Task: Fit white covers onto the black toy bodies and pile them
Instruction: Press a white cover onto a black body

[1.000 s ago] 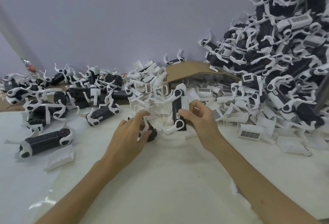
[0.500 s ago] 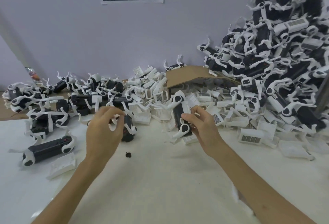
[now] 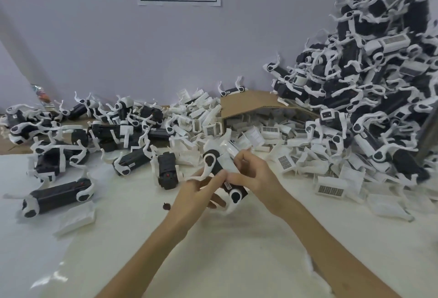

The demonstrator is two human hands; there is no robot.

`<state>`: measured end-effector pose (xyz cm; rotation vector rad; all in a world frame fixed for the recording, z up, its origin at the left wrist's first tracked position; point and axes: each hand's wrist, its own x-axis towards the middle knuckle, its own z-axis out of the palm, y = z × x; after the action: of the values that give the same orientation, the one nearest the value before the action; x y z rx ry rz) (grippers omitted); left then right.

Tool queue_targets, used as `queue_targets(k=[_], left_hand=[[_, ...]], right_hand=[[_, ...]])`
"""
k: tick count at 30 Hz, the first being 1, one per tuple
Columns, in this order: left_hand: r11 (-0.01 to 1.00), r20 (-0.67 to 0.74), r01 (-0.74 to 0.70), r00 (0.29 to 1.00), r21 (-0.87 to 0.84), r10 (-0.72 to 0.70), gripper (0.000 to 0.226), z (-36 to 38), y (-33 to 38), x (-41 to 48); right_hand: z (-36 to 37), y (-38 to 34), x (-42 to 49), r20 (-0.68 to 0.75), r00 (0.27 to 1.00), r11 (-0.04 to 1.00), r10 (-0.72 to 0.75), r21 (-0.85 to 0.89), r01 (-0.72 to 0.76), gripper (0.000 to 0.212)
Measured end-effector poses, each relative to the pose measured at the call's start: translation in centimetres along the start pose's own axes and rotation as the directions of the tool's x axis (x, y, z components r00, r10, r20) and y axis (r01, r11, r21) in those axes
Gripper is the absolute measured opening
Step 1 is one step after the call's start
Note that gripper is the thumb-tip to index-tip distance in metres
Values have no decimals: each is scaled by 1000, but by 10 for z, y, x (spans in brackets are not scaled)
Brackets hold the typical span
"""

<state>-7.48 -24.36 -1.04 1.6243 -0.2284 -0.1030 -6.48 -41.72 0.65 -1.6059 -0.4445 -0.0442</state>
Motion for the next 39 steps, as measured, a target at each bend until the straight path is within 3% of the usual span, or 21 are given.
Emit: queue_targets(k=[4,12,19,31,35,39], left_hand=[[996,-80,-63,995,-67,57,19,1,-5,-6],[987,-212,-15,977,-160,-19,27,4,-4,-4],[981,-157,-24,988,-195,-7,19,4,-3,-5],[979,-47,-13,999,-205,3,30,3,-2,-6],[975,-25,-21,1000,-219,15,42,5,-1,-7],[975,-70,-50,997,-217,35,44,3,-4,-6]], right_hand=[[2,3,-1,82,996,995,21,-97,-13,30],[2,5,0,135,989,994,65,-101,-52,25],[4,3,1,66,992,992,106,-81,-100,22],[2,5,3,20,993,993,115,19,-116,17],[1,1,3,28,986,984,163,66,-164,36],[5,3,0,138,969,977,203,41,-210,46]])
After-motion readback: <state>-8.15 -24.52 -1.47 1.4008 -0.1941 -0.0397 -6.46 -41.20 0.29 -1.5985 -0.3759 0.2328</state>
